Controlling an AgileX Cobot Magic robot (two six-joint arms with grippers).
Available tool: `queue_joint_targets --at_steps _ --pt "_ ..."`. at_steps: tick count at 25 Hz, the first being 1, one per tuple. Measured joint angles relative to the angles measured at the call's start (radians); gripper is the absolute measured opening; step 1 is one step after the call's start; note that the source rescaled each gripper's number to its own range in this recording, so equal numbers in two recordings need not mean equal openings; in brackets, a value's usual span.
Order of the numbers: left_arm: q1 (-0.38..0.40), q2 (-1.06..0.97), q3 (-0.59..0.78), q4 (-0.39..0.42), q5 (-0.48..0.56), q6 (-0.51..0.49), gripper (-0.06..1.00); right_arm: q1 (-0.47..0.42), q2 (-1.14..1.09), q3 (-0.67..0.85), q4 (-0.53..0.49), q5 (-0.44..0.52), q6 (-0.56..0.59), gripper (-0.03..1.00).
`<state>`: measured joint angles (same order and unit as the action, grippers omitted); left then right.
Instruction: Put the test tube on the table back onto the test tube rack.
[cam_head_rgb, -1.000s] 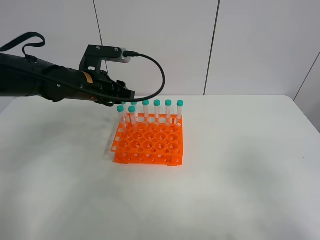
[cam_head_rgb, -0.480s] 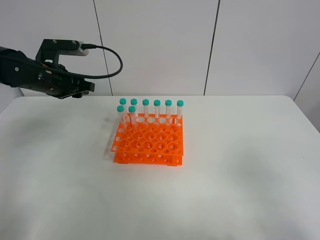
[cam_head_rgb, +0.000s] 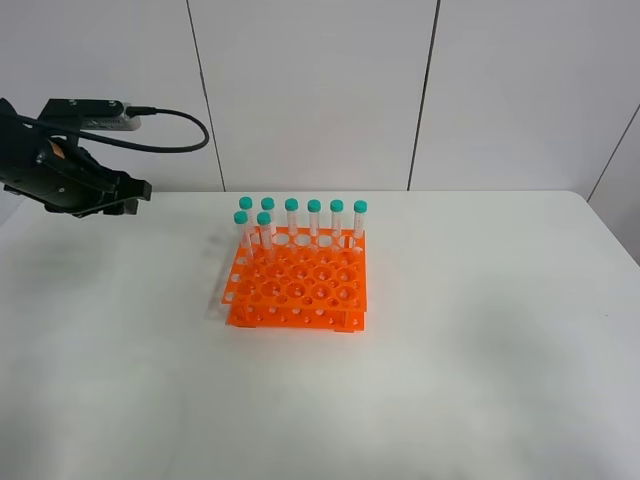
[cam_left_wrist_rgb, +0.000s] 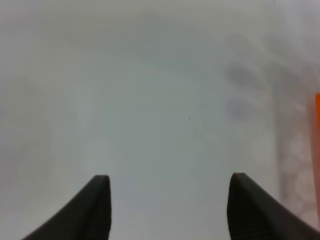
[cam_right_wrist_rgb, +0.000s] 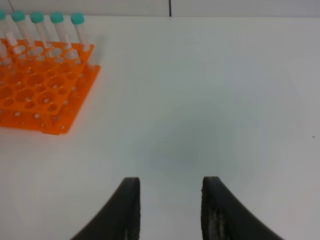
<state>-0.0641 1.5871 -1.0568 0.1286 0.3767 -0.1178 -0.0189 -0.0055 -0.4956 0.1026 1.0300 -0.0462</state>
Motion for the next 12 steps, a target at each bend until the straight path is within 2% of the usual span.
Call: queue_joint_targets --at_steps 6,12 --pt "0.0 -0.199 0.089 0.002 0.037 0.0 1.0 0.0 0.0 0.0 0.0 0.0 0.0 0.41" --pt "0.0 -0.475 0.161 0.002 0.209 0.0 1.0 0.0 0.0 0.0 0.0 0.0 0.0 0.41"
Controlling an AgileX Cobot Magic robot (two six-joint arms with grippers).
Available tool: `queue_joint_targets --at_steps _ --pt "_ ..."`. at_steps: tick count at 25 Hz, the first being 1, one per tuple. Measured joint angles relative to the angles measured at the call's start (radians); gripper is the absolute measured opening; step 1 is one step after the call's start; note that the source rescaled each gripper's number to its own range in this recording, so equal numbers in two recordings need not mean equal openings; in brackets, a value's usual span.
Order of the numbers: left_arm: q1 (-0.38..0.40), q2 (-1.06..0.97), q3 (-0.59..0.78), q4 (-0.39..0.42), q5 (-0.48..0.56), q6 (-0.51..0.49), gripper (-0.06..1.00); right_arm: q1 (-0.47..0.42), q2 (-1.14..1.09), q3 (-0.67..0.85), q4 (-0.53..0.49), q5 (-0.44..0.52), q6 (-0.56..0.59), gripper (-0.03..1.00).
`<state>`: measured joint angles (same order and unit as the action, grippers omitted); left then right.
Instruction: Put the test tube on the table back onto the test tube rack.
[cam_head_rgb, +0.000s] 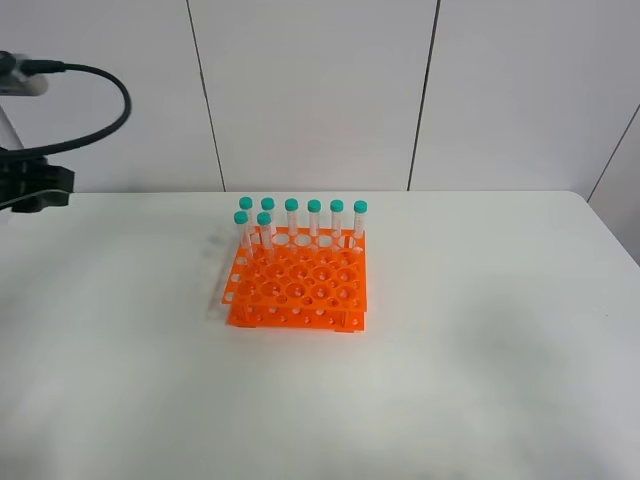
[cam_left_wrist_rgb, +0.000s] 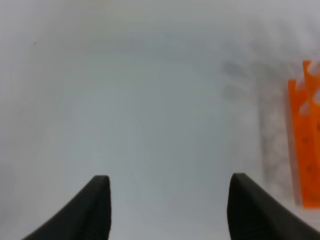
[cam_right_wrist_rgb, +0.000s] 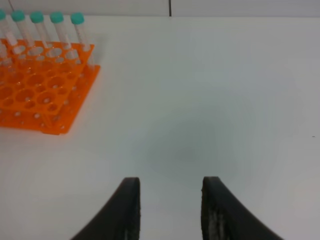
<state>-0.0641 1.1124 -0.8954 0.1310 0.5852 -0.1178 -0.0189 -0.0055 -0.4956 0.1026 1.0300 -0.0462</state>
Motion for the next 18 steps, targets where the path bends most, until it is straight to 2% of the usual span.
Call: queue_joint_targets --at_steps 9,18 --pt "0.0 -0.427 0.062 -0.013 0.316 0.0 1.0 0.0 0.0 0.0 0.0 0.0 0.0 0.41" --pt "0.0 -0.815 0.234 -0.055 0.438 0.007 1.0 0.0 0.0 0.0 0.0 0.0 0.0 0.41"
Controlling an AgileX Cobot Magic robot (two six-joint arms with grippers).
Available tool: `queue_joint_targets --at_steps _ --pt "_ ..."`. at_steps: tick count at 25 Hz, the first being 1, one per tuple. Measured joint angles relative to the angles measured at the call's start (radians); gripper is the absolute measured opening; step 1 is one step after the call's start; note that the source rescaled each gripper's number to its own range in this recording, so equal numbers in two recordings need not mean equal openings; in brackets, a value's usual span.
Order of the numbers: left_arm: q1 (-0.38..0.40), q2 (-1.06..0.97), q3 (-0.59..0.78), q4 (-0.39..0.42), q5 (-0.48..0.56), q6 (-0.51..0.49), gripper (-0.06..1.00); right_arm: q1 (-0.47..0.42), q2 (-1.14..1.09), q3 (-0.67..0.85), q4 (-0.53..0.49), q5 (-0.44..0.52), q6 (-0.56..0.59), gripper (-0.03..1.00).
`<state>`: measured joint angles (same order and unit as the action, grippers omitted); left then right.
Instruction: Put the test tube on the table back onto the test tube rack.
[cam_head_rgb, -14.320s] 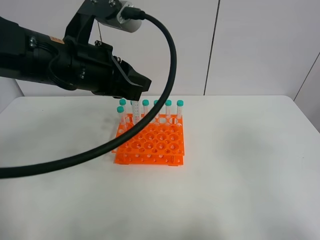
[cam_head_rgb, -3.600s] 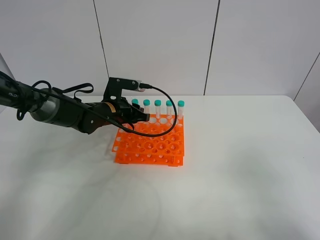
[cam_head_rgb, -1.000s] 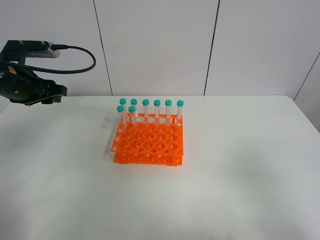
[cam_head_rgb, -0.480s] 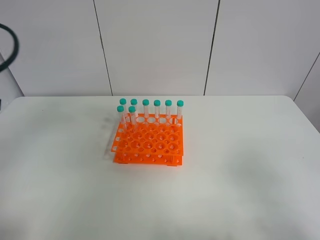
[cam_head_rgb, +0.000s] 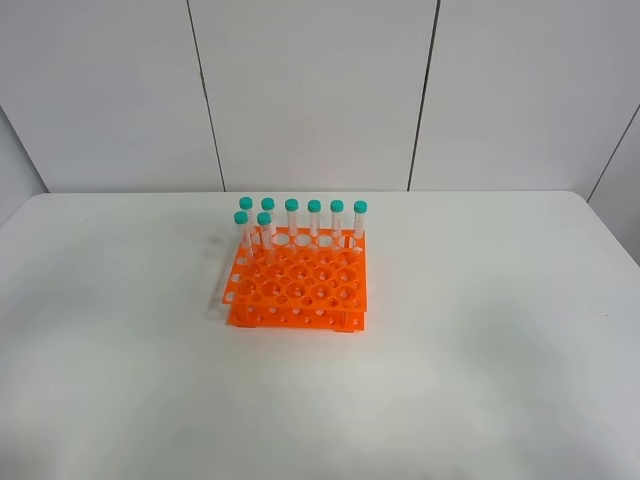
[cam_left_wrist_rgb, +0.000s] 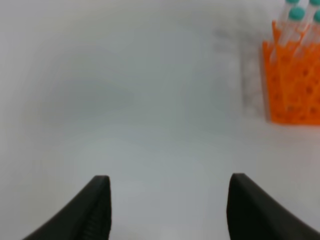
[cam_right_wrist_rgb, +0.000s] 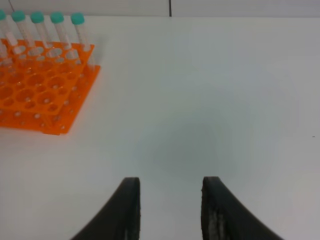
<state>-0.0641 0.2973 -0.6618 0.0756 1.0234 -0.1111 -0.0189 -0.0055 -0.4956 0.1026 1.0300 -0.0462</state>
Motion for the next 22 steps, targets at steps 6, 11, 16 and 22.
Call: queue_joint_targets --at_steps 6,11,16,22 --pt "0.0 -0.155 0.044 -0.024 0.095 0.002 1.0 0.0 0.0 0.0 0.0 0.0 0.0 0.41" --pt "0.0 -0.254 0.047 -0.036 0.163 0.002 1.0 0.0 0.0 0.0 0.0 0.0 0.0 0.41" --pt "0.0 -0.301 0.055 -0.037 0.194 0.018 1.0 0.0 0.0 0.0 0.0 0.0 0.0 0.41" --pt "0.0 -0.301 0.072 -0.037 0.183 0.025 1.0 0.0 0.0 0.0 0.0 0.0 0.0 0.41"
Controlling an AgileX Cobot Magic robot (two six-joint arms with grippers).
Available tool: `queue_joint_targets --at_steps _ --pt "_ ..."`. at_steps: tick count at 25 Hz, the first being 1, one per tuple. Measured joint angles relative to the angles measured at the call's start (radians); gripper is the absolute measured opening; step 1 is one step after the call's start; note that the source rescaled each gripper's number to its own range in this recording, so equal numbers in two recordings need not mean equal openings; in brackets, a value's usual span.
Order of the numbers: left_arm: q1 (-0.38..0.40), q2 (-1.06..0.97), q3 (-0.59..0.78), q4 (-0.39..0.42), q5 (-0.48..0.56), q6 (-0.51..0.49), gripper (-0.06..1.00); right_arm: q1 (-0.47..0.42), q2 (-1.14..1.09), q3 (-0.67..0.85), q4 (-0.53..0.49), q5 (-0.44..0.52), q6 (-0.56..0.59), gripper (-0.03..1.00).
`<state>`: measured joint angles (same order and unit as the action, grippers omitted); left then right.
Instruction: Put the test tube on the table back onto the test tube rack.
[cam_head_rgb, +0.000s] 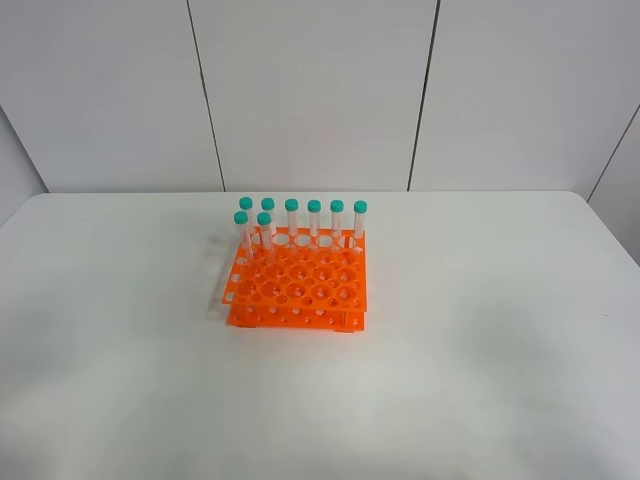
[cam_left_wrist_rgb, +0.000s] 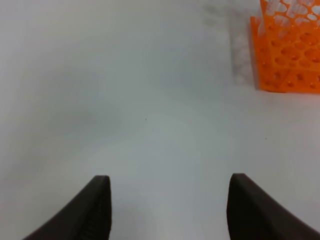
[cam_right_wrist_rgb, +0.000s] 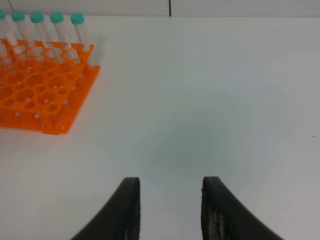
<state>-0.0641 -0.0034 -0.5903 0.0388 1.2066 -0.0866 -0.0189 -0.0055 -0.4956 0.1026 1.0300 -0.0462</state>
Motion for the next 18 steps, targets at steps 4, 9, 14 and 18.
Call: queue_joint_targets --at_steps 4,9,14,18 --pt "0.0 0.0 0.015 -0.005 -0.022 0.001 1.0 0.0 0.0 0.0 0.003 0.0 0.0 0.41" --pt "0.0 0.0 0.015 -0.008 -0.025 0.004 1.0 0.0 0.0 0.0 0.003 0.0 0.0 0.41" --pt "0.0 0.0 0.016 -0.033 -0.025 0.043 1.0 0.0 0.0 0.0 0.003 0.0 0.0 0.41" --pt "0.0 0.0 0.017 -0.046 -0.026 0.06 1.0 0.0 0.0 0.0 0.003 0.0 0.0 0.41"
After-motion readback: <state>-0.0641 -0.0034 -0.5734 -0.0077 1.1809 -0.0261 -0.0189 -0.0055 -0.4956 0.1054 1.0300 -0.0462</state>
